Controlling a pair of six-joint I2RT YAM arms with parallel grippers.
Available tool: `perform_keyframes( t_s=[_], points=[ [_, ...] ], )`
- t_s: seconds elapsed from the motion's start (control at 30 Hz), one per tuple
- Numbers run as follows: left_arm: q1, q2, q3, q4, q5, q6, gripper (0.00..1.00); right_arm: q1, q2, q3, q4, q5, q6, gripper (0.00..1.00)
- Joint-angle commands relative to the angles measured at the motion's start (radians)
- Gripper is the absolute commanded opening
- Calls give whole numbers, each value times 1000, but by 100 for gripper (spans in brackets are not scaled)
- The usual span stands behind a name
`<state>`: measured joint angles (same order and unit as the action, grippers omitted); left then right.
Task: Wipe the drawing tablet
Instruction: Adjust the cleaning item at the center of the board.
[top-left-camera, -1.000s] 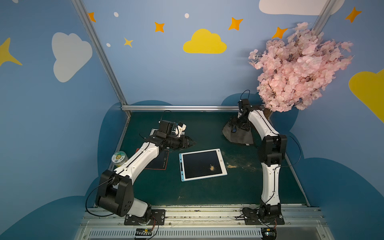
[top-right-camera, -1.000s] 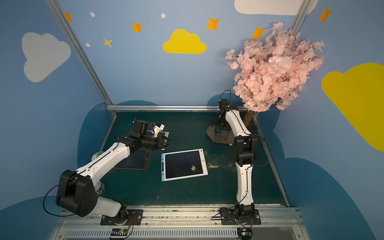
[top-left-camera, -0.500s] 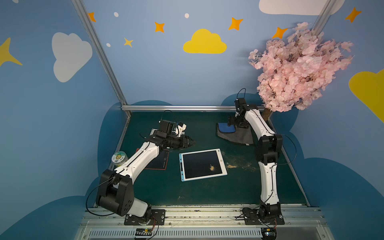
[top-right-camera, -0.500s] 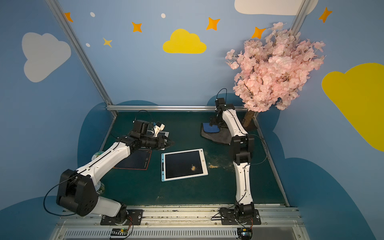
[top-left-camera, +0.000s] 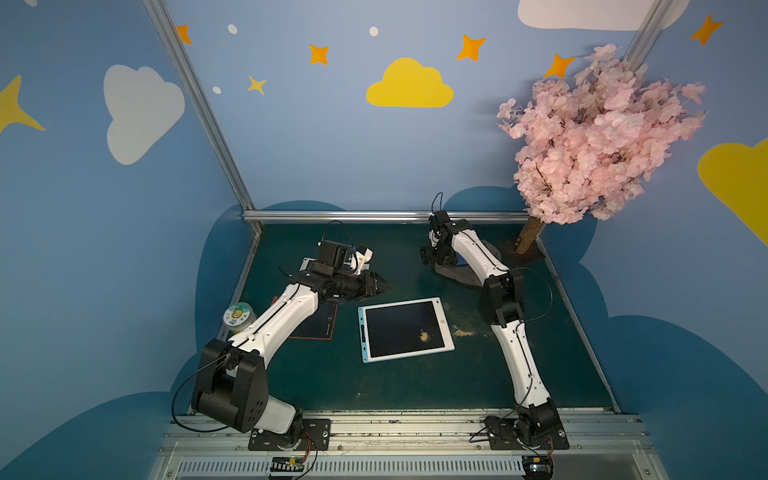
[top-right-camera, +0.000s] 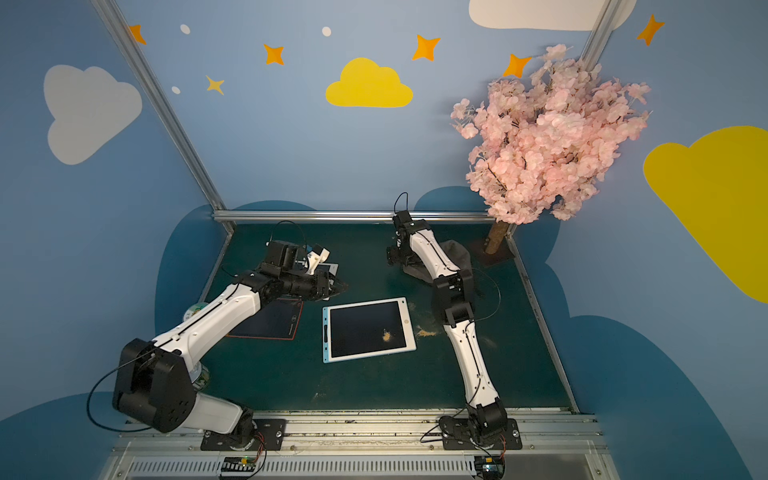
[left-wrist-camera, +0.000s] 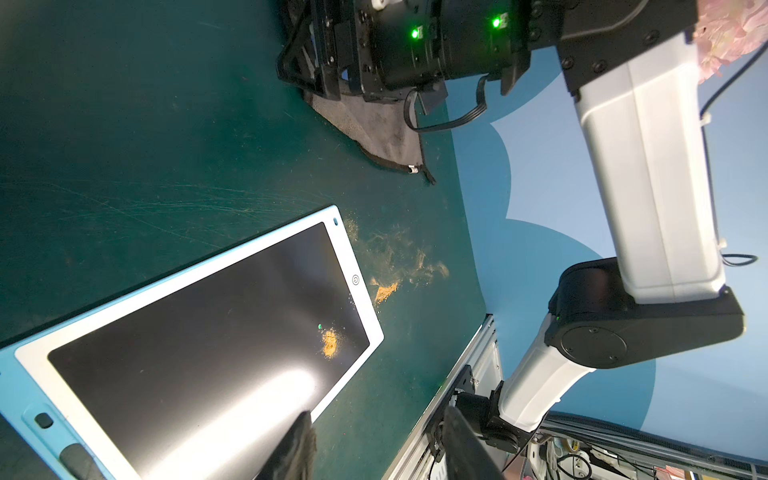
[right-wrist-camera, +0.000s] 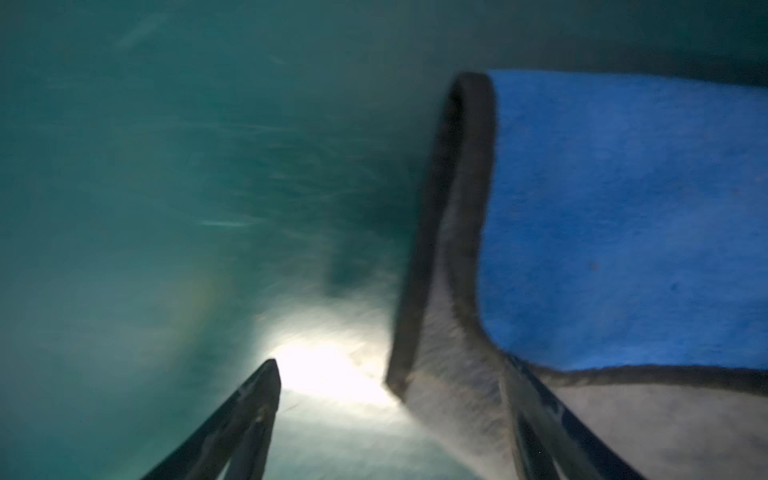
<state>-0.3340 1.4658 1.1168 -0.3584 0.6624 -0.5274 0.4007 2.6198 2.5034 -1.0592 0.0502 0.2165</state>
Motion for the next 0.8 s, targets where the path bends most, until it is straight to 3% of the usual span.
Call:
perform_keyframes(
  t_s=[0.0, 0.2, 0.3, 0.5, 0.67, 0.77],
  points=[
    [4, -26, 3, -9, 11, 12, 50, 4, 9, 32, 1, 145, -49, 84],
    [4, -26, 6, -10, 9, 10, 50, 9, 47, 34, 11, 206, -85, 83],
    [4, -27, 8, -16, 8, 12, 50, 4, 70, 35, 6, 197, -85, 76],
    [4, -28, 7, -23, 7, 18, 50, -10, 84, 25, 2, 114, -58, 51],
    [6, -21, 0, -20, 8, 23, 50, -17, 62, 15, 7, 7, -15, 0],
    [8, -7, 9, -43, 0, 29, 50, -13, 14, -33, 54, -128, 25, 0]
  ],
)
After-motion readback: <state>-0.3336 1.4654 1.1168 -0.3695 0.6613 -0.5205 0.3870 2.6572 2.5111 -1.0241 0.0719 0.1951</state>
